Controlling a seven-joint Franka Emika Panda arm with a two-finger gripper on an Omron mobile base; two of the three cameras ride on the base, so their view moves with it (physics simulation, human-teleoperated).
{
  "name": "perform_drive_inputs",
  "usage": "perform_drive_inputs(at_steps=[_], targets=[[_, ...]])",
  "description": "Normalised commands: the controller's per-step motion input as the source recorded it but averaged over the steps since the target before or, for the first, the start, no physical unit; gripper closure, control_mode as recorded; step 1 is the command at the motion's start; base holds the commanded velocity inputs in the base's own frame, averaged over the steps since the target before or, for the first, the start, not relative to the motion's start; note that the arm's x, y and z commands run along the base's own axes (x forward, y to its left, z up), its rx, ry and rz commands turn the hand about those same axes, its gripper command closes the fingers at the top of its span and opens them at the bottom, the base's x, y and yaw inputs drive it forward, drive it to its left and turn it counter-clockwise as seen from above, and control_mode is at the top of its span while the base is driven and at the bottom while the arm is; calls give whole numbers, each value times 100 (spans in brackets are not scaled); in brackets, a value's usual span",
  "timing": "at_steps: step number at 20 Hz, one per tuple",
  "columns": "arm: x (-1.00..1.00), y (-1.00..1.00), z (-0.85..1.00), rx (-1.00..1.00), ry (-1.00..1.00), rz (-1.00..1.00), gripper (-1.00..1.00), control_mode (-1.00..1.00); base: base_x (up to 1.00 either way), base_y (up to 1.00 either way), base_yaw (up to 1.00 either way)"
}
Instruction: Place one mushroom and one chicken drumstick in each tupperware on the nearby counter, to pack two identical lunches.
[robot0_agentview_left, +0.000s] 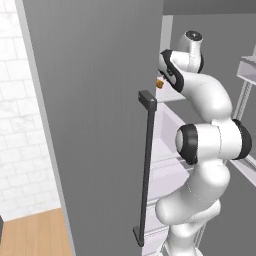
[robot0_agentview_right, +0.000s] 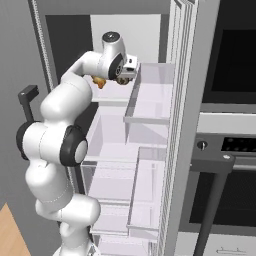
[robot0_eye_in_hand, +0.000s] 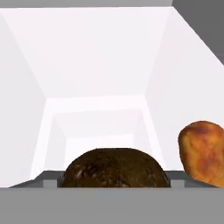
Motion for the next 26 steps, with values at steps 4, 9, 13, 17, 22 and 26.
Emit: perform_drive_inputs(at_steps=[4,9,13,17,22,26], targets=[[-30,0,-6,0,-12,0,100,-100,0,0,0],[-93,4,0,0,-23,0,100,-100,0,0,0],[-80,23,14,2,-5,0,100,-100,0,0,0],[-82,21,30,6,0,0,100,-100,0,0,0],[-89,14,36,8,0,0,100,-100,0,0,0],[-84,16,30,6,0,-3,100,-100,0,0,0]])
